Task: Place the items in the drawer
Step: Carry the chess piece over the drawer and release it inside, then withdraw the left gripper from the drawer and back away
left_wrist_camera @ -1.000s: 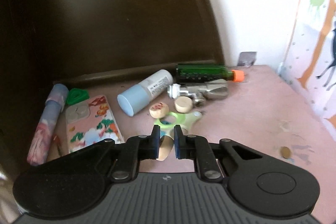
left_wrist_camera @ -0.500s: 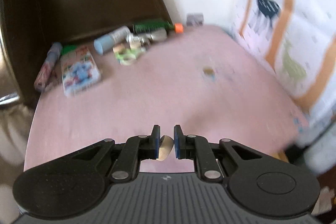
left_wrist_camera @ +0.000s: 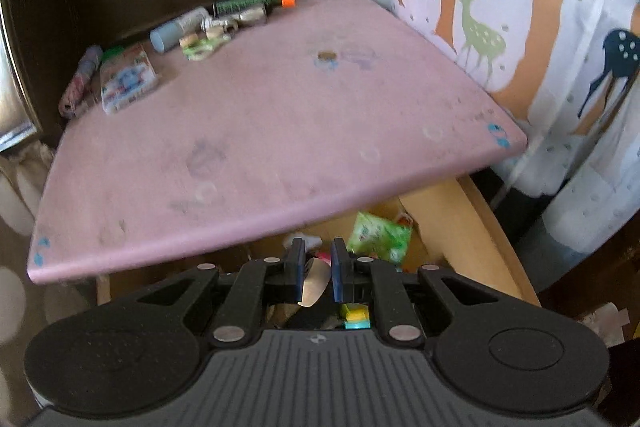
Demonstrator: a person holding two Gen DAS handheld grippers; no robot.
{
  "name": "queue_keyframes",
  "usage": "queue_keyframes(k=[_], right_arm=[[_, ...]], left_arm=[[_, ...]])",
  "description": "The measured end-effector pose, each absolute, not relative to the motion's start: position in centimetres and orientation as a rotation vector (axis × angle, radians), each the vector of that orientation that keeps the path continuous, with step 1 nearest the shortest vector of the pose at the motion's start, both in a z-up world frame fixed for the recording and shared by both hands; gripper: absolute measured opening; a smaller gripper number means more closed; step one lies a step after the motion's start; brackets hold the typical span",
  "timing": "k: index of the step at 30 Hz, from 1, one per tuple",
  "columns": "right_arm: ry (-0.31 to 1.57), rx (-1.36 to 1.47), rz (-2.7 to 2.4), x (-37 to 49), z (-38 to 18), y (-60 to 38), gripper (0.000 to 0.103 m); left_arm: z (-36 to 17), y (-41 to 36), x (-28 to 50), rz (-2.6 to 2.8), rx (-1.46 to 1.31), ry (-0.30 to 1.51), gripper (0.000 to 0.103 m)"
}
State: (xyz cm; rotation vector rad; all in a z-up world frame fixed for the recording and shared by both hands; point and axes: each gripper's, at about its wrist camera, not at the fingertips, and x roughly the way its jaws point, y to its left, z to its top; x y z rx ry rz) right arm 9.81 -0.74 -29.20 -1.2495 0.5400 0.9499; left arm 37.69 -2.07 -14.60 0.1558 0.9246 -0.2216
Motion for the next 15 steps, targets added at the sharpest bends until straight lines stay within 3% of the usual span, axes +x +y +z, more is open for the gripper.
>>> queue_keyframes(k=[12,13,14,15], right_arm=[[0.542,-1.262,0.961,10.0,-29.4,-0.8,0.103],[0.541,-1.263,0.962,10.0,-29.4,-0.8,0.103],[0.539,-1.264,0.962,10.0,-29.5,-0.8,0.103],[0.538,-1.265,0.962,10.0,-29.5,-0.8,0.103]], left_arm=[[-20.7,-0.7,36.2,-0.223,0.005,1.046,0.013],[-20.9,-0.7,36.1,-0.221,0.012,1.049,0.022],[-20.9,-0.8,35.9,-0.208,0.038,1.047,0.041],[-20.8,-0.8,35.7,-0.199,0.051,1.040,0.053]])
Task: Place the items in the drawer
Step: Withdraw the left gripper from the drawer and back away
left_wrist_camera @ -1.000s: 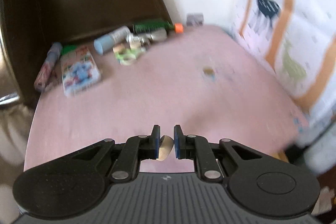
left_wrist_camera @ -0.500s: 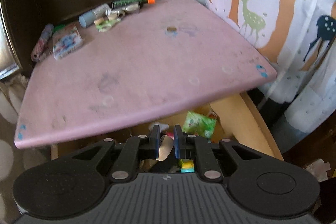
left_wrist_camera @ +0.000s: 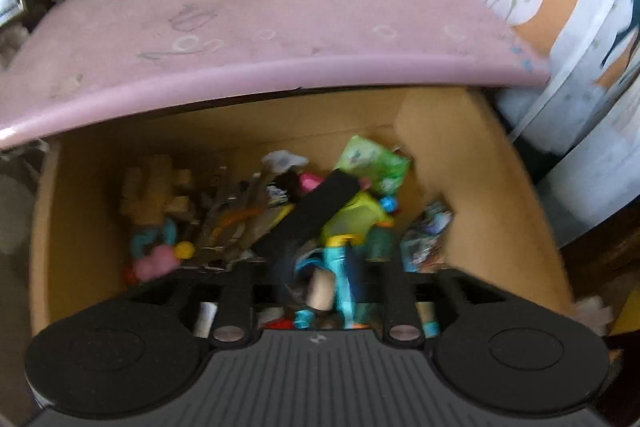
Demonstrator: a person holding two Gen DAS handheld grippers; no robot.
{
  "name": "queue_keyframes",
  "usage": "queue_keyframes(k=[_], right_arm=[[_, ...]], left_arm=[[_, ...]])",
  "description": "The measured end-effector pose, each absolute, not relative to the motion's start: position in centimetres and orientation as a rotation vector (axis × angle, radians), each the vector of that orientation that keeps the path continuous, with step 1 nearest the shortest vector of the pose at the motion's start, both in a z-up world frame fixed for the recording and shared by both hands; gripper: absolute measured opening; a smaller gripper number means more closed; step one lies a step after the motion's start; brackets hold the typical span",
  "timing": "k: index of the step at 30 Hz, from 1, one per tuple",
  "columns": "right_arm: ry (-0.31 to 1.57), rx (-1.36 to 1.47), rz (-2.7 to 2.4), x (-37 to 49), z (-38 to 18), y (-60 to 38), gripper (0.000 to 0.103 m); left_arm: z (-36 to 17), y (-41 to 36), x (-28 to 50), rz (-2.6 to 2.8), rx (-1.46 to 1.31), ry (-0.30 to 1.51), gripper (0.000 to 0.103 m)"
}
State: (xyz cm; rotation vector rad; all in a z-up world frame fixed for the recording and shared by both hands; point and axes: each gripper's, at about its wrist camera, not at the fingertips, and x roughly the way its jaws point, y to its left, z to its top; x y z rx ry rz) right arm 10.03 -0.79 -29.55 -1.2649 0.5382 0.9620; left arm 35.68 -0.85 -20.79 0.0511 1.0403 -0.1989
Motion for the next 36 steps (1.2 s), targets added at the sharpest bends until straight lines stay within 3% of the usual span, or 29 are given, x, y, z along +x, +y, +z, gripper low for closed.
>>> queue_keyframes(k=[1,2,20,22,27,34,36], right_arm=[[0.537,-1.265,0.962,10.0,-29.6,-0.7,0.103],[0.537,-1.266,0.963,10.0,-29.6,-0.7,0.103],[0.530,-1.241,0.799,9.2,-30.4,0.2,0.099],[0.499,-1.269,0.764,8.8,-30.9,0.1,0.096],[0.437,-1.328,0.701,8.1,-31.4,0.2,0.075],[0.375,-1.412,0.650,7.1,-33.1,0.8,0.073],[0.365,-1.432,0.630,6.9,-33.4,1.0,0.068]], left_arm=[[-20.5,-0.7,35.4,-0.199,0.035,1.027,0.067],[-20.1,-0.3,35.1,-0.199,0.013,1.017,0.068],[-16.0,5.0,21.8,-0.089,-0.172,0.876,0.068],[-15.8,5.4,20.1,-0.063,-0.182,0.836,0.068],[-15.2,5.8,16.1,0.040,-0.158,0.740,0.068],[-13.6,7.8,10.7,0.091,-0.178,0.589,0.068],[-13.5,8.9,9.8,0.100,-0.206,0.565,0.068]])
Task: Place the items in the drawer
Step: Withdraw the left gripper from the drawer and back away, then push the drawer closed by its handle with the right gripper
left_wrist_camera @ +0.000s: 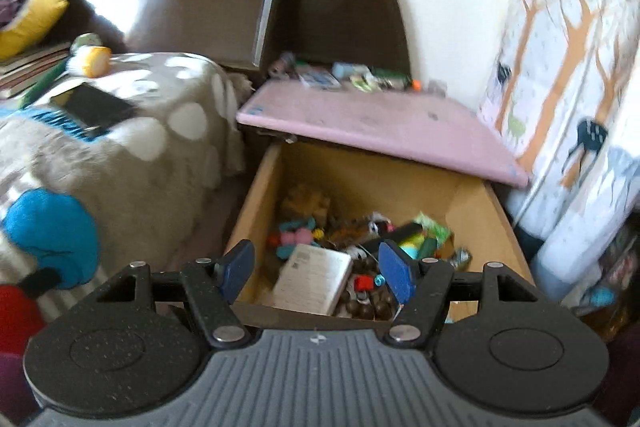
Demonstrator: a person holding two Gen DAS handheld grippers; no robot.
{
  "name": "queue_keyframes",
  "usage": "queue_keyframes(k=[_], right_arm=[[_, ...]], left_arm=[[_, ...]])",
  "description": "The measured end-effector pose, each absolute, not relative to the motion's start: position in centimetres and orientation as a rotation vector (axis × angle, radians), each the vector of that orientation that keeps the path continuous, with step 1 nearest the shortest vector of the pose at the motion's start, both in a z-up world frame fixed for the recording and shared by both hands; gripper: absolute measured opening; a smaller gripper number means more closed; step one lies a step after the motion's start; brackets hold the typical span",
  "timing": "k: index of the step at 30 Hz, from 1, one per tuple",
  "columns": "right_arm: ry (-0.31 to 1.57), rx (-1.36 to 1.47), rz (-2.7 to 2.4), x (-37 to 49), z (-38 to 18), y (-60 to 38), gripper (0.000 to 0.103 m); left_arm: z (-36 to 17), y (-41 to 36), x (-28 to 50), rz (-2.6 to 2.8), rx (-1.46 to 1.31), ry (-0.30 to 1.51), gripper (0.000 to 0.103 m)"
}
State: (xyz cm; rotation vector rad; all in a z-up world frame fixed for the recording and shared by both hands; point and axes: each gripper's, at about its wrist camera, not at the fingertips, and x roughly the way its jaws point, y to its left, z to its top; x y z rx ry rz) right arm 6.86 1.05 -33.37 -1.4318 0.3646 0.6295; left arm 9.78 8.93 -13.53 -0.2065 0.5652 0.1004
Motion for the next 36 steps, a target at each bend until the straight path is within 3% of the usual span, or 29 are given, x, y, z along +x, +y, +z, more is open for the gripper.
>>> queue_keyframes(k=[1,3,6,8,26,36], right_arm=[[0.354,-1.436,0.615,6.8,-33.4,1.1,0.064],[0.313,-1.447,0.575,6.7,-33.3,1.2,0.035],[0.281,-1.451,0.538,6.9,-32.7,1.1,0.009],[0.277,-1.462,0.532,6.9,-32.4,1.1,0.004],[0.299,-1.367,0.500,6.9,-30.3,0.7,0.001],[0.331,-1.330,0.435,12.8,-30.4,1.6,0.005]], left_arm=[[-13.6,9.4,9.5,0.104,-0.220,0.559,0.068],[-13.7,10.4,9.3,0.110,-0.253,0.554,0.068],[-13.7,11.3,9.2,0.089,-0.314,0.549,0.068],[-13.6,11.5,9.1,0.075,-0.330,0.542,0.068],[-13.7,13.2,8.7,-0.017,-0.419,0.495,0.068],[-14.4,13.9,9.8,-0.022,-0.435,0.528,0.068]])
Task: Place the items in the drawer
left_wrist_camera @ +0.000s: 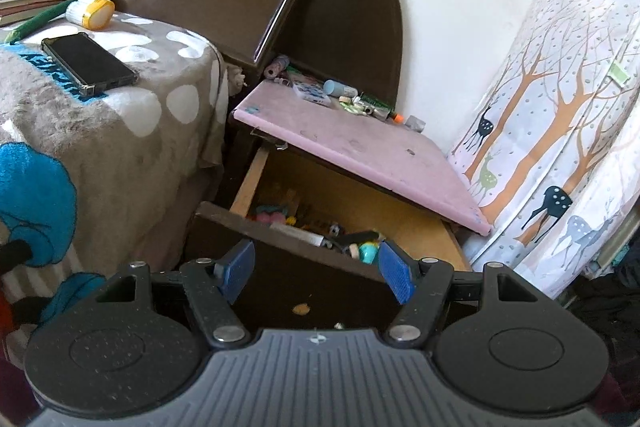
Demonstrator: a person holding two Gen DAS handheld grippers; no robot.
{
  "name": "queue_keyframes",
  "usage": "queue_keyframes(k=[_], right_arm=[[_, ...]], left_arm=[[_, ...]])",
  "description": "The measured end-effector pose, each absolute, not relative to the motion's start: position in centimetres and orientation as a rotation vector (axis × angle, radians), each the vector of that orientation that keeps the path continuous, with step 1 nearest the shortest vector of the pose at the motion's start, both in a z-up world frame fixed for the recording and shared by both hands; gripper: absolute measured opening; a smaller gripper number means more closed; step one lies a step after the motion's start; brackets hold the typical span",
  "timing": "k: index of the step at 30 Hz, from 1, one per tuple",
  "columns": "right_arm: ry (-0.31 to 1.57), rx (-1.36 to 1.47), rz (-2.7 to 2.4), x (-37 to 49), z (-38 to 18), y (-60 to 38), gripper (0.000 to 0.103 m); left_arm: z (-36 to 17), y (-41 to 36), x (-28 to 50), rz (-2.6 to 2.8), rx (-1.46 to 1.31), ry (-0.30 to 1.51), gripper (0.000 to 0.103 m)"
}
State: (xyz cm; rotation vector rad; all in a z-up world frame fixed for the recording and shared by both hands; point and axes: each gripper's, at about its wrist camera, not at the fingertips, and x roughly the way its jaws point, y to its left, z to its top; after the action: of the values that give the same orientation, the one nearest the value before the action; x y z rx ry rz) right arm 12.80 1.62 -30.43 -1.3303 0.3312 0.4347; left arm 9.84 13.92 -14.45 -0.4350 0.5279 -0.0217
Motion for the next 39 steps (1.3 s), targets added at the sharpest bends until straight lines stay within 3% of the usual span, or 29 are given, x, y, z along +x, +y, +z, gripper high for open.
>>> queue_keyframes(k=[16,32,36,38,39], right_arm=[[0.350,-1.352,0.379,23.0,-32.3,1.7,0.006],[0.393,-1.313,0.294,29.0,-34.2,1.5,0.005],[0.354,-1.416,0.318,29.0,-35.4,1.2,0.004],[0.379,-1.373,0.342,28.8,-34.9,0.7,0.007],[0.394,-1.357,0.353,28.7,-34.6,0.4,0.014]], left_arm=[[-15.0,14.2,11.0,-0.008,-0.434,0.557,0.068],[-15.7,14.2,11.9,0.011,-0.426,0.589,0.068],[-15.7,14.1,12.0,0.016,-0.420,0.588,0.068],[-15.7,14.0,12.1,0.018,-0.421,0.592,0.068],[-15.7,14.0,12.1,0.019,-0.419,0.594,0.068]])
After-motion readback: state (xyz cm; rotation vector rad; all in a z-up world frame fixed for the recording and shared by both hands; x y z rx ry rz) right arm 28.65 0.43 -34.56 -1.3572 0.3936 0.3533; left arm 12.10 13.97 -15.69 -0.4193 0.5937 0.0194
